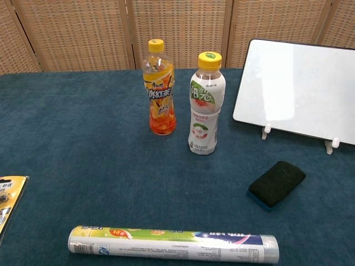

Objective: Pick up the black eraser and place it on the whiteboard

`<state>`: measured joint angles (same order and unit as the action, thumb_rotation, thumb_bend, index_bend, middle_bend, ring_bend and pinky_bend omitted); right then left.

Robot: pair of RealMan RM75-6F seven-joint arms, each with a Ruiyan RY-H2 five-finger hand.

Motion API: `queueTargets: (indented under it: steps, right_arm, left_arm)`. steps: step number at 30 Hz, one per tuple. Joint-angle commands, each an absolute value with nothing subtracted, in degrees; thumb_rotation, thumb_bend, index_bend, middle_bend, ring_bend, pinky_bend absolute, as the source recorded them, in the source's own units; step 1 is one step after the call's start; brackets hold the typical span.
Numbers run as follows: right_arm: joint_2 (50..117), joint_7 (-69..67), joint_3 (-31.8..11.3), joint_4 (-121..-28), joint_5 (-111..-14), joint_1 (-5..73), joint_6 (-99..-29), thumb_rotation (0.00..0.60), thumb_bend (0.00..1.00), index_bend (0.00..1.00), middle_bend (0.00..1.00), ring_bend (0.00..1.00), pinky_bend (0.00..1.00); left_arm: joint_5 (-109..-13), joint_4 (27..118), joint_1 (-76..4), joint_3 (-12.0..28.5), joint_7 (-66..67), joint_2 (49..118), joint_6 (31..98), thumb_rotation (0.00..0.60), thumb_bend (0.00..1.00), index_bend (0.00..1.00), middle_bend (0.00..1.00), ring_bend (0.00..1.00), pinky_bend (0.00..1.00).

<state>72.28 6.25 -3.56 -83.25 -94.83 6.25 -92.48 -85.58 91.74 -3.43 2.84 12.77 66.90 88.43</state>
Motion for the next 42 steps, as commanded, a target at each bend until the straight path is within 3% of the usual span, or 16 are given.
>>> queueTargets:
  steps: [1,29,42]
  right_arm:
    - [72.3,6.3,-3.5,-83.3,-94.9,6.3,-92.5,0.600,0.10,0.00,0.00,0.00,0.00]
    - [72.6,5.8,-3.7,-82.6,-95.8,6.4,-93.3,0.600,0.10,0.00,0.00,0.00,0.00]
    - [72.7,4.5,-3.0,-82.6,-97.3,6.7,-93.6,0.600,0.10,0.11,0.02,0.00,0.00]
  left_arm:
    - [-85.6,91.7,-3.4,2.8,12.7,66.9,88.4,0.600,0.33,0.00,0.00,0.00,0.00]
    - [-85.4,91.3,-3.6,2.9,12.4,67.1,88.0,0.600,0.33,0.00,0.00,0.00,0.00]
    - [-85.4,91.7,-3.5,2.7,12.4,67.0,88.0,0.600,0.33,0.00,0.00,0.00,0.00]
